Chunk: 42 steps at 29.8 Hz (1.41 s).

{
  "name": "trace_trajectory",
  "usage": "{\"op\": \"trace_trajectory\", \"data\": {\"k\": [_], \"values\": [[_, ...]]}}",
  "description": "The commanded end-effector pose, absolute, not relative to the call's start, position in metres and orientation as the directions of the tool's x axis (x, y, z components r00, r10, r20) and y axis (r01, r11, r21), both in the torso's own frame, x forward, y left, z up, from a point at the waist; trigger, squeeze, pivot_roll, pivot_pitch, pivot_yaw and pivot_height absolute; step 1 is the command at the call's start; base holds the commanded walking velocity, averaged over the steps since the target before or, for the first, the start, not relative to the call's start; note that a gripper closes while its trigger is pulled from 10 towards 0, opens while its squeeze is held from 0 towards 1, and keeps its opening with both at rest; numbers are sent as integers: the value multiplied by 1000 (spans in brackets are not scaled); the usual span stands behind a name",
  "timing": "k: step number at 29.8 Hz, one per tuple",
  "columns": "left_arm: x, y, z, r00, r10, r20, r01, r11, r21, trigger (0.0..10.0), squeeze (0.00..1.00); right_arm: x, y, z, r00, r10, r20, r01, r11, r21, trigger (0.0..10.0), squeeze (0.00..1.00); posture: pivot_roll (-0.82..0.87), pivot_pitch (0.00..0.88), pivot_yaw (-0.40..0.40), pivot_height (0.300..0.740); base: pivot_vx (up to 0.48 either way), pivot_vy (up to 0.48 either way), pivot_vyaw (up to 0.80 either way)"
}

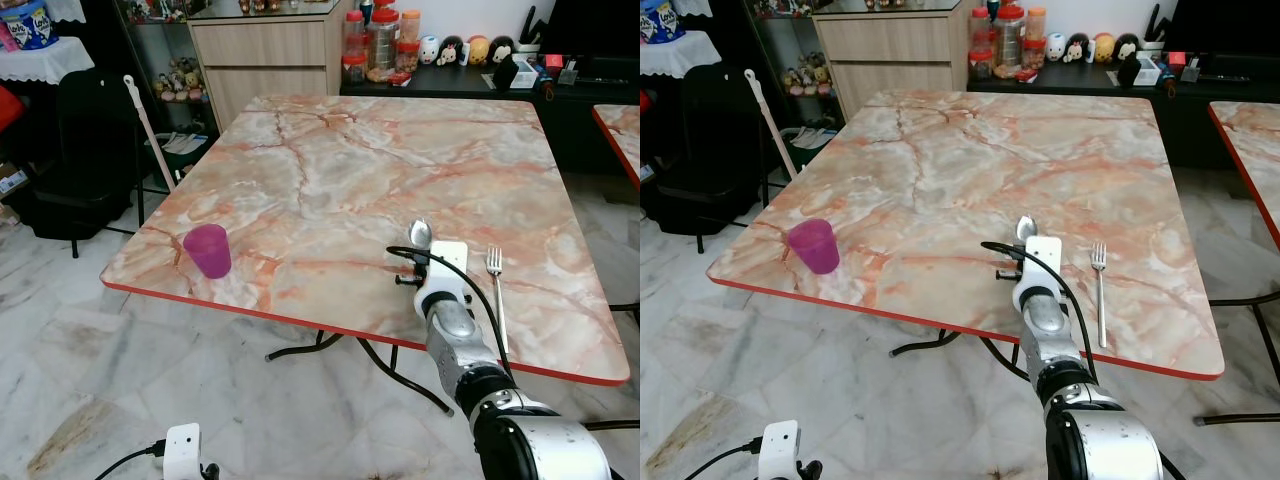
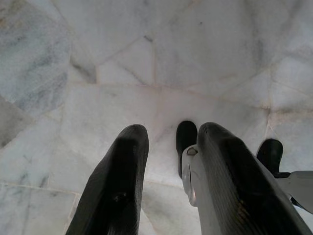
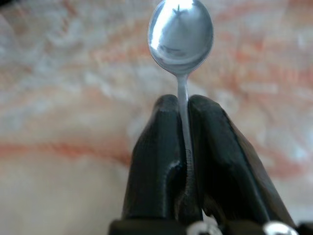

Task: Setting the table

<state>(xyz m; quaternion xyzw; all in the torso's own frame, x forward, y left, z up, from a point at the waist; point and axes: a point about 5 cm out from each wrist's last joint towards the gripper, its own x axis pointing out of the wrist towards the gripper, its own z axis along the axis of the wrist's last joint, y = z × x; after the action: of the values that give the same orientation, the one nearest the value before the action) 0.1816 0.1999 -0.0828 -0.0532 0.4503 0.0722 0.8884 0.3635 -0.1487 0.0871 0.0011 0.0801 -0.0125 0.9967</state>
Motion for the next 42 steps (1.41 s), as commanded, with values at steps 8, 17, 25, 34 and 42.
{"op": "trace_trajectory", "data": {"k": [8, 17, 25, 34, 42], "values": [[183, 203, -82, 585, 110, -803, -186, 983, -1, 10000, 0, 366, -118, 130, 976, 139, 171, -110, 979, -170, 10000, 0, 18, 0, 65, 740, 0, 0, 0], [179, 201, -84, 576, 107, -810, -160, 987, 17, 10000, 0, 359, -102, 134, 942, 224, 251, -181, 966, -184, 10000, 0, 11, 0, 64, 740, 0, -72, 0], [178, 201, -84, 574, 113, -811, -166, 986, 20, 10000, 0, 358, -100, 139, 928, 241, 285, -188, 961, -200, 10000, 0, 12, 0, 61, 740, 0, -373, 0], [176, 200, -85, 569, 110, -815, -166, 986, 18, 10000, 0, 356, -101, 140, 920, 246, 305, -178, 956, -234, 10000, 0, 6, 0, 62, 740, 0, -390, 0], [177, 199, -85, 573, 106, -813, -169, 986, 10, 10000, 0, 355, -104, 140, 918, 242, 315, -171, 957, -235, 10000, 0, 1, 0, 59, 740, 0, -391, -107]]}}
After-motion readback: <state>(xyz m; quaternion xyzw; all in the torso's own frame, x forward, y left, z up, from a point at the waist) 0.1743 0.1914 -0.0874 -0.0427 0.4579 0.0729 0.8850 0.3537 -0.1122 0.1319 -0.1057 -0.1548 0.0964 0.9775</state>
